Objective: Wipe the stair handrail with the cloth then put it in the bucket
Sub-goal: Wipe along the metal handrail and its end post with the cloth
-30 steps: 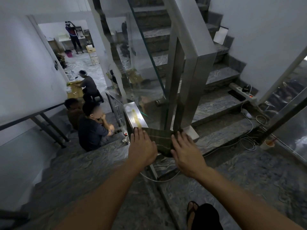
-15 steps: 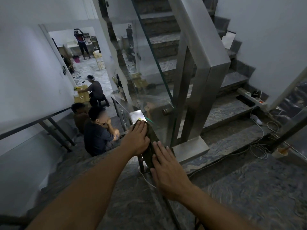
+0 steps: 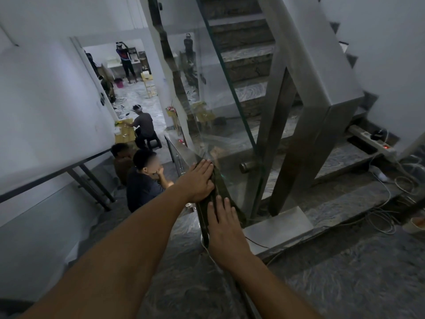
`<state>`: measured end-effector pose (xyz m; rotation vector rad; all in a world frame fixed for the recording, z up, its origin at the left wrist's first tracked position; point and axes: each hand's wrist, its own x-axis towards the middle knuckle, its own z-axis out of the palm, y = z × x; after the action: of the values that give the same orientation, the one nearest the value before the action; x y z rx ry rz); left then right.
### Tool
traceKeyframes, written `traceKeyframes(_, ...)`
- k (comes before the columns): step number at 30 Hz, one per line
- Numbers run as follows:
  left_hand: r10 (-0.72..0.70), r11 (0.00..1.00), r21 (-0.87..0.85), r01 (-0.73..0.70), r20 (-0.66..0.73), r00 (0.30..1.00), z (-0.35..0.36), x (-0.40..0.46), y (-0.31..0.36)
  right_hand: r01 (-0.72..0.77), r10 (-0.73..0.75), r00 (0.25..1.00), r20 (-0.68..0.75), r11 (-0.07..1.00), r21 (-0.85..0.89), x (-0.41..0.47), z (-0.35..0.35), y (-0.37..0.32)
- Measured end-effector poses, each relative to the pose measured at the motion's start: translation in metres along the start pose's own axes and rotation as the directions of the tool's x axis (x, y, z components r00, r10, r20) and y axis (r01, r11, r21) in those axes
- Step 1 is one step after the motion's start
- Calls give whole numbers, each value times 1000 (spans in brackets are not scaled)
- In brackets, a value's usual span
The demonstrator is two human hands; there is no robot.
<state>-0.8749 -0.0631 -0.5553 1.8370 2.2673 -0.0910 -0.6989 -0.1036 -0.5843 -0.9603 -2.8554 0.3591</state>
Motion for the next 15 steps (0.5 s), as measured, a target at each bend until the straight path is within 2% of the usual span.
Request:
traceKeyframes(2,-11,1000,-29,11,-17,1000,-1,8,-5,11,-10,999,-49,1000,21,10,2,-1)
traceKeyframes(5,-49,994,-97,43,-59,997,-3,15,-7,-53,52,999,13,998,40,25,1,-2)
traceKeyframes(7,-96,980,-182,78,-96,991,-4,20,-11,-16,16,1000,-3,999,52,31,-3,-2)
traceKeyframes(9,-125,966,-240,92,-125,984,-3,23,-14,13,-18,998,68,997,79,35,-9,1)
traceKeyframes(15,-168,950,-289,116,-161,973,16,9,-18,46,-51,988,143,998,40,25,-16,7)
